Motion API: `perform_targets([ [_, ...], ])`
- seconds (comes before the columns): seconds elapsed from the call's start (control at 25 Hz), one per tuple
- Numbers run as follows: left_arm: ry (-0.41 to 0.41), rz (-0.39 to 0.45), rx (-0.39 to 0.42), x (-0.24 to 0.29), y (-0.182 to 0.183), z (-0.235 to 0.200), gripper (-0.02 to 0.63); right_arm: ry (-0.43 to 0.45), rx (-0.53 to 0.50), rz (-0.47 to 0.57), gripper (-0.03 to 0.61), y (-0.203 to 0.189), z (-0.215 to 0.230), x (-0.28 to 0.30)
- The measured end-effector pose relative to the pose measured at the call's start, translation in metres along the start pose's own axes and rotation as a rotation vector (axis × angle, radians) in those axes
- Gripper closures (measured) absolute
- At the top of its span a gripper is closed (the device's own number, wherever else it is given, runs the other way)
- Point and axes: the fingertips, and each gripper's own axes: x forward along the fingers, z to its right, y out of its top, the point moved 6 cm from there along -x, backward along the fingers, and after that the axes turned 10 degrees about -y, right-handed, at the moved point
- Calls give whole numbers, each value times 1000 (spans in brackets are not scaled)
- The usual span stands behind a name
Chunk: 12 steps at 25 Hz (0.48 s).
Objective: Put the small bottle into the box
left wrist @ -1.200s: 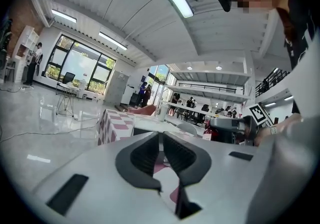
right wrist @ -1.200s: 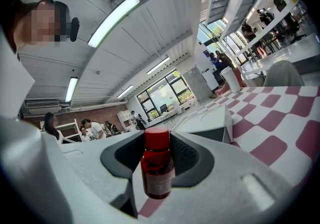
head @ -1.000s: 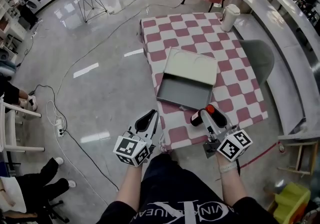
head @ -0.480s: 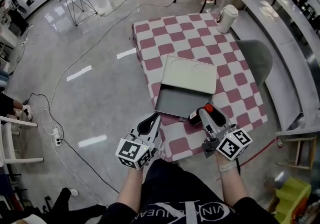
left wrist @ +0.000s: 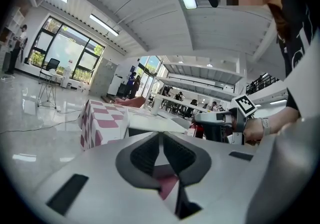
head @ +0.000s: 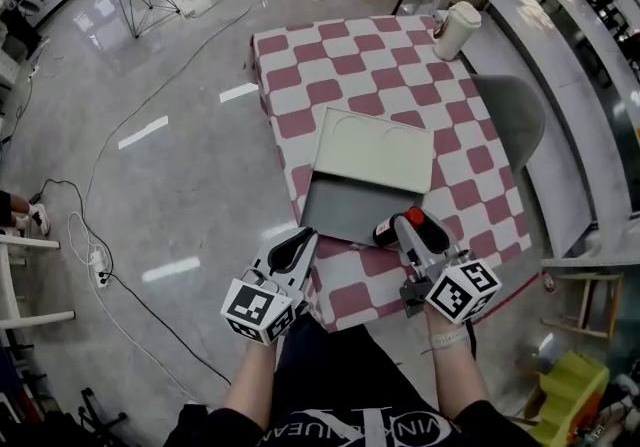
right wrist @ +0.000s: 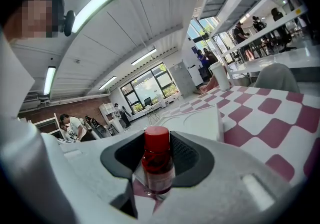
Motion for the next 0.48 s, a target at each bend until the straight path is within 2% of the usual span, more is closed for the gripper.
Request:
perform_targets([
  [0.16,-9,-10,-3,8,-1,3,583,-23,-22,-26,425,-3,6,7],
  [0.48,-4,-11,-27,17,-5,1,583,-25,-175,-88,425,-11,4,21],
])
